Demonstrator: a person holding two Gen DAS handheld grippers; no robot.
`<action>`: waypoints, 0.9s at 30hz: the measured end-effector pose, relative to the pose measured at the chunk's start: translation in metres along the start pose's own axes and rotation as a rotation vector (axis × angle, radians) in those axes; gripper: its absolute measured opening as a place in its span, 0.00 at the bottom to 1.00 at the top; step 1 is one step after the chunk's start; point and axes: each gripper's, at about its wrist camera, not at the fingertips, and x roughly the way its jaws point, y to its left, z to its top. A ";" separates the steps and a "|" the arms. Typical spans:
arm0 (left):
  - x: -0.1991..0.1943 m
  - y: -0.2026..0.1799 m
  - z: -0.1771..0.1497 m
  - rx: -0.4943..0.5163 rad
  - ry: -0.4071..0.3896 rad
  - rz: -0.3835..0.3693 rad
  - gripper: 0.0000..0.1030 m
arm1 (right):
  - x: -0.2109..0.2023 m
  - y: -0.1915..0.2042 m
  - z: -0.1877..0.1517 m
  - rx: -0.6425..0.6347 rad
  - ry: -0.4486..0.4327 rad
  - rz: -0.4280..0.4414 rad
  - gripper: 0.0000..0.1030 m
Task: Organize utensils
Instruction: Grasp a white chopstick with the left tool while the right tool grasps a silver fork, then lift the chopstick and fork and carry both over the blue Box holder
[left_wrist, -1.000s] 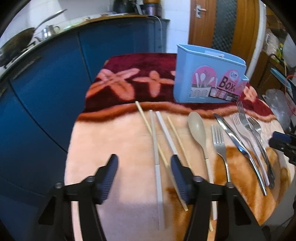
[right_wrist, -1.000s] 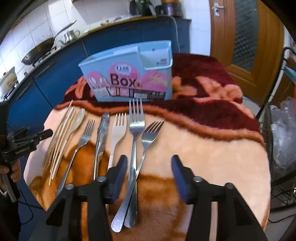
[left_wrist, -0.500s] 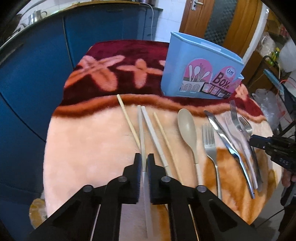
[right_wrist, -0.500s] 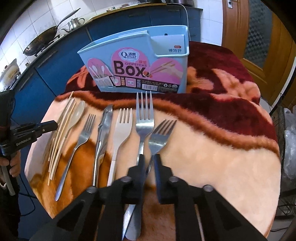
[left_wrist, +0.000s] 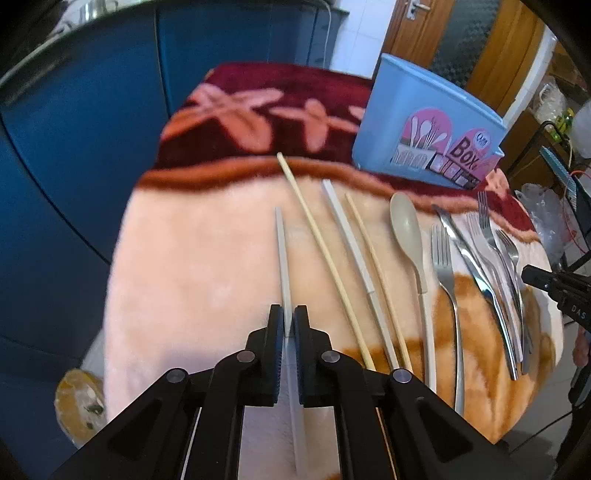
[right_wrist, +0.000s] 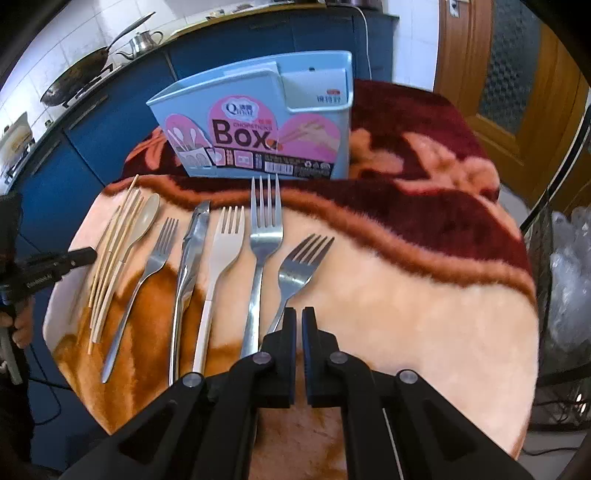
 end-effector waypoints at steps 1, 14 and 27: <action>0.000 0.000 0.001 0.001 0.005 0.002 0.07 | 0.000 -0.001 0.000 0.009 0.002 0.008 0.05; 0.011 0.002 0.025 -0.035 0.125 -0.004 0.10 | 0.020 -0.001 0.018 0.065 0.043 0.052 0.19; -0.013 0.012 0.015 -0.046 -0.004 -0.085 0.05 | -0.009 0.001 0.003 0.043 -0.153 0.076 0.04</action>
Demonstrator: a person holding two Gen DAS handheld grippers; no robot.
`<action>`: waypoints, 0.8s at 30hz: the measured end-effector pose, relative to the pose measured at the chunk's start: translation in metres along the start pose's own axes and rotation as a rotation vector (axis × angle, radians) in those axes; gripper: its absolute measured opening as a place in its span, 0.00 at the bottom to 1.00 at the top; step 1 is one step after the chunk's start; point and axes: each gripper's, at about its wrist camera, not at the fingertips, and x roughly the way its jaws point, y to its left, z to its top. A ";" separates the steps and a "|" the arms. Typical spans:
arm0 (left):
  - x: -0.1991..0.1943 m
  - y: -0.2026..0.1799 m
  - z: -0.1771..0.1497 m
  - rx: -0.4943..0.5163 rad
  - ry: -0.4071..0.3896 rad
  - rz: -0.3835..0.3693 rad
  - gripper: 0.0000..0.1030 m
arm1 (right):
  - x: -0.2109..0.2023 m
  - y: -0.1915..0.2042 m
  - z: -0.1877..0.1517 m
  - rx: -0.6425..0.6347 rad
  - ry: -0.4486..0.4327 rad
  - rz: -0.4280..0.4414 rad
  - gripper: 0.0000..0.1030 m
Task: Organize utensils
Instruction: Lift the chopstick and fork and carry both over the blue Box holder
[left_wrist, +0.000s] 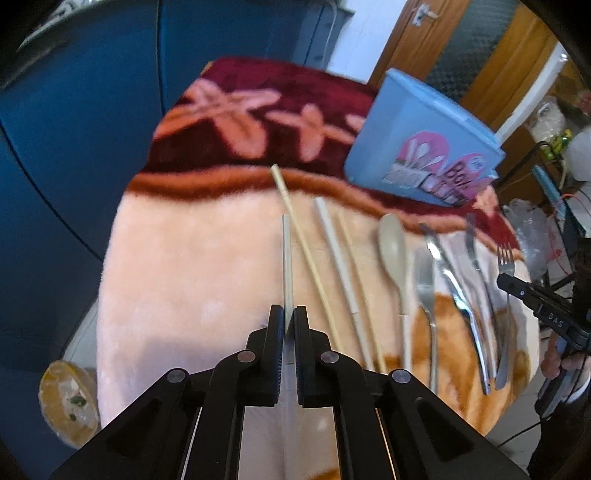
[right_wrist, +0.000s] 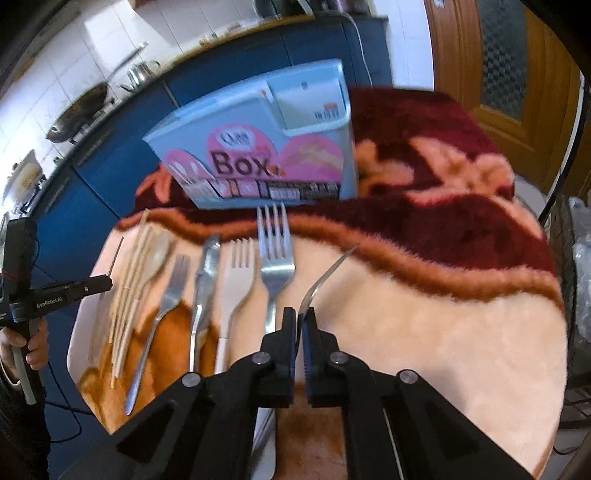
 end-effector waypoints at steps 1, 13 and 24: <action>-0.006 -0.002 -0.003 0.000 -0.026 -0.004 0.05 | -0.005 0.001 -0.001 -0.006 -0.024 -0.003 0.04; -0.073 -0.049 0.002 0.068 -0.410 -0.054 0.05 | -0.068 0.026 0.003 -0.121 -0.351 -0.096 0.03; -0.083 -0.099 0.065 0.065 -0.600 -0.090 0.05 | -0.091 0.027 0.038 -0.161 -0.519 -0.138 0.03</action>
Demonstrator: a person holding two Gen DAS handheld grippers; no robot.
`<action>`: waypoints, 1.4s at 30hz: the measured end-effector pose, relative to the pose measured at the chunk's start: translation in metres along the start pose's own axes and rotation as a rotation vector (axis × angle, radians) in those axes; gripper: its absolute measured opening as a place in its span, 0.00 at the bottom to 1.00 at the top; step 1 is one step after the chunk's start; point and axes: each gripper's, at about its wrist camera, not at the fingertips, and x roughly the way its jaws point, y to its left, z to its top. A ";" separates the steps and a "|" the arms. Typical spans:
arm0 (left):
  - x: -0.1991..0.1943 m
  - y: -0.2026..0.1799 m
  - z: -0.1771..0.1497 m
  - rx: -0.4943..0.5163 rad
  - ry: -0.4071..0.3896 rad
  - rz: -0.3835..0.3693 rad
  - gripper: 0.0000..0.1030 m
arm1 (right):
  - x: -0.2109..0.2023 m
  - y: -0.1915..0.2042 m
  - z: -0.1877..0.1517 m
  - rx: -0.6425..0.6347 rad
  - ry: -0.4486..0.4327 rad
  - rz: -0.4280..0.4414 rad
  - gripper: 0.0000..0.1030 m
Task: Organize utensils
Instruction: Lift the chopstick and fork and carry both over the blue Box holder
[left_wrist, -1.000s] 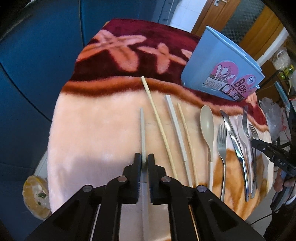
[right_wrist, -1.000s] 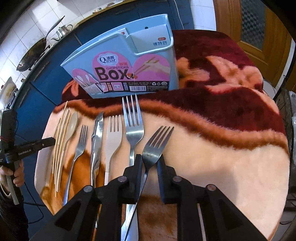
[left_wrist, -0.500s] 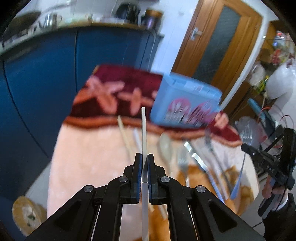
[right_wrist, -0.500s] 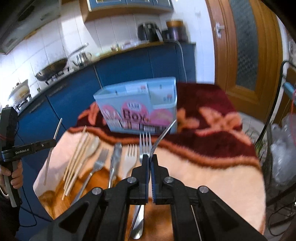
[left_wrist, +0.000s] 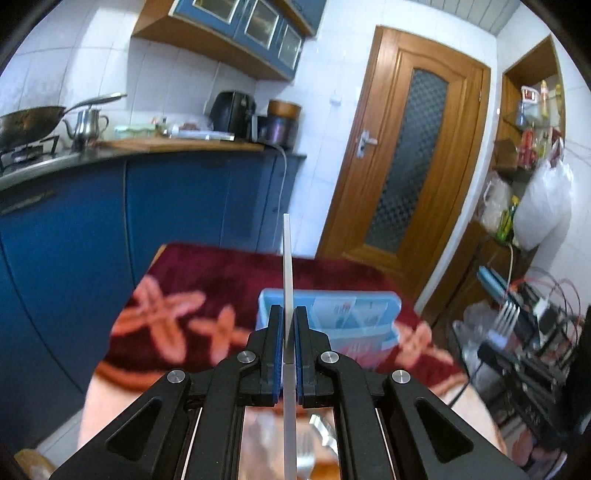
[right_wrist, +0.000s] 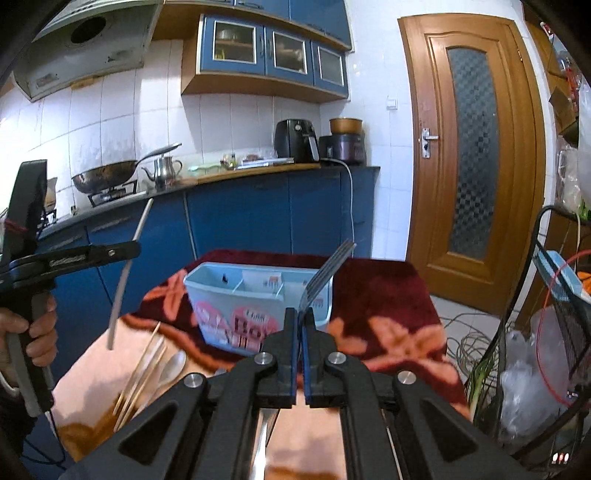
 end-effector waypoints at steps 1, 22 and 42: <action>0.004 -0.003 0.007 -0.007 -0.023 0.000 0.05 | 0.001 -0.003 0.003 0.004 -0.005 0.002 0.03; 0.098 -0.014 0.022 -0.013 -0.292 0.149 0.05 | 0.073 -0.013 0.061 -0.038 -0.110 -0.072 0.03; 0.123 0.006 -0.006 -0.110 -0.137 0.107 0.05 | 0.130 -0.013 0.020 -0.033 0.039 -0.021 0.19</action>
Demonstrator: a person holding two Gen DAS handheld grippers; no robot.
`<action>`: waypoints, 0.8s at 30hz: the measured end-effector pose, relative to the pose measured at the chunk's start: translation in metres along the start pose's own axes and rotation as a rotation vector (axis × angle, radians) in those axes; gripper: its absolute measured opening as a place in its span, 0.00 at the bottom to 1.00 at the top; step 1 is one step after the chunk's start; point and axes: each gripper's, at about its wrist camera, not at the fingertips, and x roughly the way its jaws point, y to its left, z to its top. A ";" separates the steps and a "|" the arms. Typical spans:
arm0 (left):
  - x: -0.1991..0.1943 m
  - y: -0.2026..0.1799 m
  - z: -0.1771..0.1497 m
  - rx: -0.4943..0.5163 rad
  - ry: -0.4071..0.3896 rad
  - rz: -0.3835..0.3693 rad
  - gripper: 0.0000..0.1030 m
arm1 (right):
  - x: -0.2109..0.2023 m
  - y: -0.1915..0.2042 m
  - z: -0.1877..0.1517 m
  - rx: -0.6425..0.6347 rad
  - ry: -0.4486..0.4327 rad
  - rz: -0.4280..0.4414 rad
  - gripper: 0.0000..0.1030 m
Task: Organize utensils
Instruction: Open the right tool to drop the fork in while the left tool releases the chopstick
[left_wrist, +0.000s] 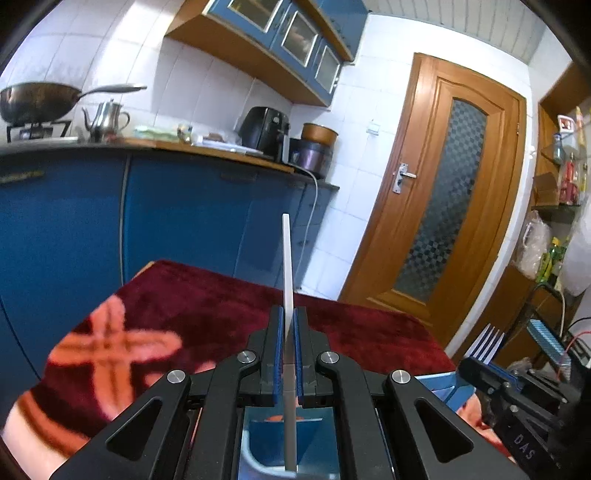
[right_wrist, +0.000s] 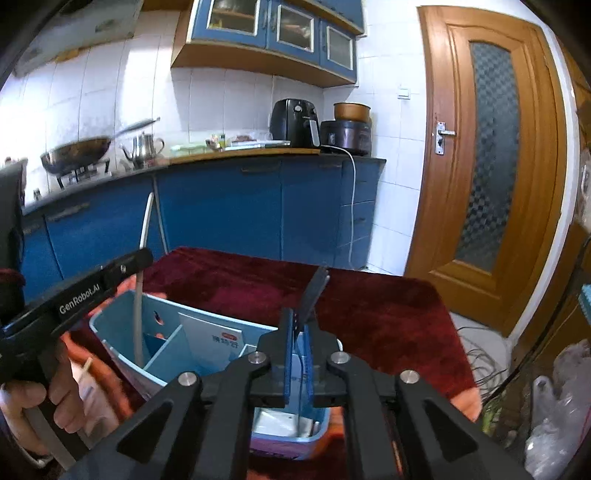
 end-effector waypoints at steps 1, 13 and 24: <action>-0.001 0.001 0.000 -0.005 0.003 -0.001 0.05 | -0.003 -0.001 0.001 0.018 -0.010 0.006 0.30; -0.020 0.003 0.003 0.026 0.039 -0.037 0.06 | -0.047 -0.008 -0.006 0.100 -0.055 0.055 0.44; -0.044 -0.003 0.004 0.064 0.147 -0.052 0.09 | -0.079 -0.014 -0.023 0.192 -0.015 0.106 0.47</action>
